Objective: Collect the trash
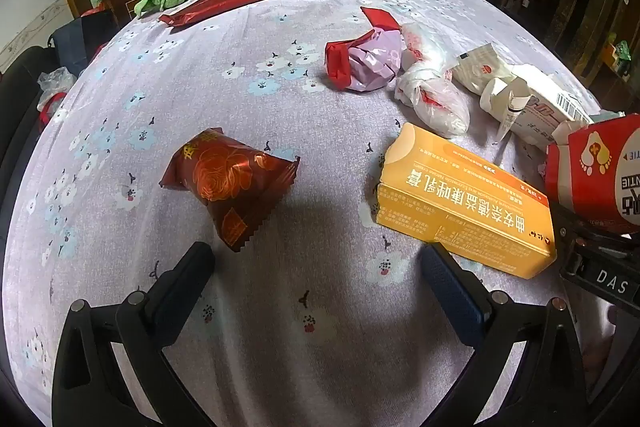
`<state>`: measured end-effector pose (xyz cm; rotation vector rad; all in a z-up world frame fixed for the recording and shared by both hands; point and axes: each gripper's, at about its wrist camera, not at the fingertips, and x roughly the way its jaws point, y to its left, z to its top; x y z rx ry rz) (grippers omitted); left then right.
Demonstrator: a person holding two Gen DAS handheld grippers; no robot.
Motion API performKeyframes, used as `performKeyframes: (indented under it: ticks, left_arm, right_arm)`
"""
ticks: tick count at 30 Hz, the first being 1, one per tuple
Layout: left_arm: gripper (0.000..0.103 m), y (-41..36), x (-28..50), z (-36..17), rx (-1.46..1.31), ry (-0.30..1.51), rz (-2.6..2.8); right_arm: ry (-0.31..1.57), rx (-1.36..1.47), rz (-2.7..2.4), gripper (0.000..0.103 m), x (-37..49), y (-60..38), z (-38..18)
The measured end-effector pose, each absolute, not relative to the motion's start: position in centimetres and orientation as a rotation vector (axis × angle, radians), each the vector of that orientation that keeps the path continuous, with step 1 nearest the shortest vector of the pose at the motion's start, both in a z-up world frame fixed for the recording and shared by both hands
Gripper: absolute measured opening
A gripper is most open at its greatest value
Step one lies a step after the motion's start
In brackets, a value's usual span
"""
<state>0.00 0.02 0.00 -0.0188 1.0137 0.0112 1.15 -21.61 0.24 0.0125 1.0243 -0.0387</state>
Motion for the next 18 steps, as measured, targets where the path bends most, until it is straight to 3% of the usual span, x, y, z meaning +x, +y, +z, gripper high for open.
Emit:
performKeyframes:
  ticks: [6, 13, 18]
  left_arm:
    - [0.103, 0.1, -1.3, 0.7, -0.032, 1.013, 0.054]
    - [0.103, -1.5, -6.1, 5.3, -0.078, 0.931, 0.122]
    - [0.103, -3.7, -9.4, 9.2, -0.132, 0.828, 0.180]
  right_arm:
    - [1.021, 0.016, -0.038, 0.103, 1.1, -21.7, 0.3]
    - [1.150, -0.098, 0.163, 0.103, 0.5, -22.2, 1.1]
    - [1.144, -0.117, 0.304, 0.103, -2.9, -25.5, 3.6]
